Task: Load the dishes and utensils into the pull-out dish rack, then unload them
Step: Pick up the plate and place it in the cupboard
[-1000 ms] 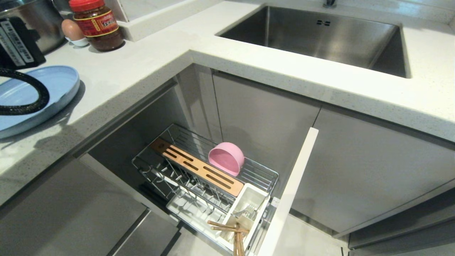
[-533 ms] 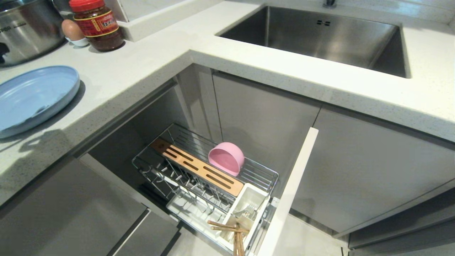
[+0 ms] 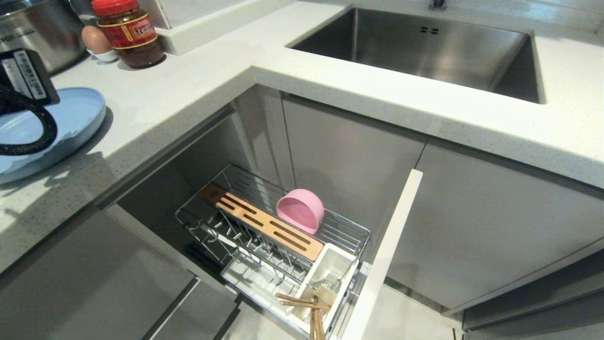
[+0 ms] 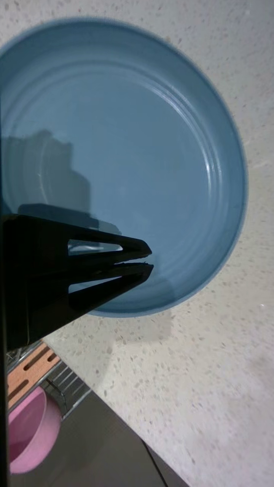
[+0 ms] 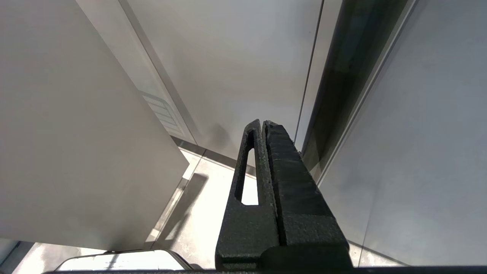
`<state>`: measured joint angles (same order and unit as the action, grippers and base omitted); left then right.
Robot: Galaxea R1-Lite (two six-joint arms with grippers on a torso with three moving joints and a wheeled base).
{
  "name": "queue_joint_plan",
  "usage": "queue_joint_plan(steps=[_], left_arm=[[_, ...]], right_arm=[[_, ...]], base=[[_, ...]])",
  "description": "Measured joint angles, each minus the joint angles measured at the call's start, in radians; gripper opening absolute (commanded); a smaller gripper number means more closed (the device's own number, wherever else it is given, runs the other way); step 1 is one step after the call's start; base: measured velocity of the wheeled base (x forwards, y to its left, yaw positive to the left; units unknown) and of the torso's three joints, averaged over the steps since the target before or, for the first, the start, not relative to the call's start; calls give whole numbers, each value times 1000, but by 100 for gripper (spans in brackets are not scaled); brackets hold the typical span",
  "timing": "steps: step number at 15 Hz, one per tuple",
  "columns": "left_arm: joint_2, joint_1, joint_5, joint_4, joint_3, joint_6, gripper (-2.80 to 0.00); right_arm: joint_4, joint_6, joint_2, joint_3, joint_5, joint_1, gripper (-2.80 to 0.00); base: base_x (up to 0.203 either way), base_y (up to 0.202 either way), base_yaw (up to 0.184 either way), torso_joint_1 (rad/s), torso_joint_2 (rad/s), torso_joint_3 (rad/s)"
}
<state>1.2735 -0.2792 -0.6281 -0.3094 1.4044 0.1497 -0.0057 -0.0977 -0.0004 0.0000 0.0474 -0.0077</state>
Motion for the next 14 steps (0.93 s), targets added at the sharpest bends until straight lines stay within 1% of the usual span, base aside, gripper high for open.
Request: queue_joint_plan(steps=[6, 9, 14], left_arm=[[47, -1, -3, -6, -8, -2, 0], [55, -1, -19, -8, -10, -3, 0], [73, 0, -17, -7, -10, -1, 0]], right_arm=[[0, 0, 0, 0, 0, 0, -280], [0, 0, 0, 0, 0, 0, -280], [0, 0, 0, 0, 0, 0, -280]], base=[[0, 0, 0, 0, 0, 0], [0, 0, 0, 0, 0, 0], [0, 0, 0, 0, 0, 0]])
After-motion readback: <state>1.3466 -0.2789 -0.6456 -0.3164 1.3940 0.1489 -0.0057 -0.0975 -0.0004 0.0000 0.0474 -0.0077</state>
